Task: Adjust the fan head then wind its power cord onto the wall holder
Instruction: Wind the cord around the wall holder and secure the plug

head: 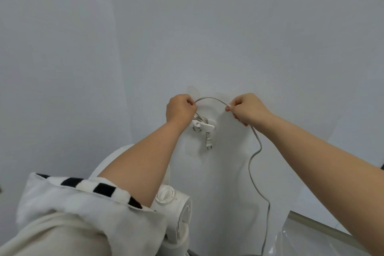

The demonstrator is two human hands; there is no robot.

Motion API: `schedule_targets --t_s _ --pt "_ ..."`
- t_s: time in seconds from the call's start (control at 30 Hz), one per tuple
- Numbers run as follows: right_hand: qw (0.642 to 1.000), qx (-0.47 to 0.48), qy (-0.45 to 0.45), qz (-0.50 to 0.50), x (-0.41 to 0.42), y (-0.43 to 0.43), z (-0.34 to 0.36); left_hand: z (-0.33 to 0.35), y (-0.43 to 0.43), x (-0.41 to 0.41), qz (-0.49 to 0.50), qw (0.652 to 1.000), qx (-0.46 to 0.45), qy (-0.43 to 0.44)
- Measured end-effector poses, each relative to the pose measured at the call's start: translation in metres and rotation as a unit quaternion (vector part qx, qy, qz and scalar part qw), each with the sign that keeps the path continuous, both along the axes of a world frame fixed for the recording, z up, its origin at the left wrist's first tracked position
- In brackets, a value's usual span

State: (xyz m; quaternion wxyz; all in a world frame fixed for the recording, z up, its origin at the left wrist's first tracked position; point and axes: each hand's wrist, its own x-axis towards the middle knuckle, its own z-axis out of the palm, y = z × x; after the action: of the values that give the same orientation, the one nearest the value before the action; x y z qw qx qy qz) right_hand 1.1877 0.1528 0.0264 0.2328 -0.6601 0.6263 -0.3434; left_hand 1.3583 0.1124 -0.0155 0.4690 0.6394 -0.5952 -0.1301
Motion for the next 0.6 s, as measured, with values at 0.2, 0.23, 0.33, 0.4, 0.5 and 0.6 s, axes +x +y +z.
schedule_targets --t_s 0.2,0.23,0.33,0.4,0.5,0.6 --pt "1.000 -0.014 0.021 0.009 0.006 -0.005 -0.015 -0.010 -0.008 0.012 0.007 1.000 0.002 -0.009" --pt "0.999 -0.024 0.022 0.006 0.007 -0.006 -0.017 -0.010 -0.009 0.013 0.007 1.000 -0.004 -0.015" --pt "0.998 -0.065 0.019 -0.013 0.005 -0.008 -0.022 -0.009 -0.013 0.013 -0.008 0.999 -0.030 -0.008" --pt "0.994 -0.103 0.013 -0.032 0.001 -0.006 -0.023 -0.005 -0.014 0.011 -0.031 0.998 -0.053 0.014" --pt "0.989 -0.137 -0.021 -0.057 -0.004 -0.006 -0.020 0.003 -0.012 0.005 -0.059 0.995 -0.078 0.037" --pt "0.991 -0.110 -0.071 -0.007 -0.001 -0.005 -0.014 0.013 -0.010 -0.001 -0.100 0.990 -0.080 0.062"
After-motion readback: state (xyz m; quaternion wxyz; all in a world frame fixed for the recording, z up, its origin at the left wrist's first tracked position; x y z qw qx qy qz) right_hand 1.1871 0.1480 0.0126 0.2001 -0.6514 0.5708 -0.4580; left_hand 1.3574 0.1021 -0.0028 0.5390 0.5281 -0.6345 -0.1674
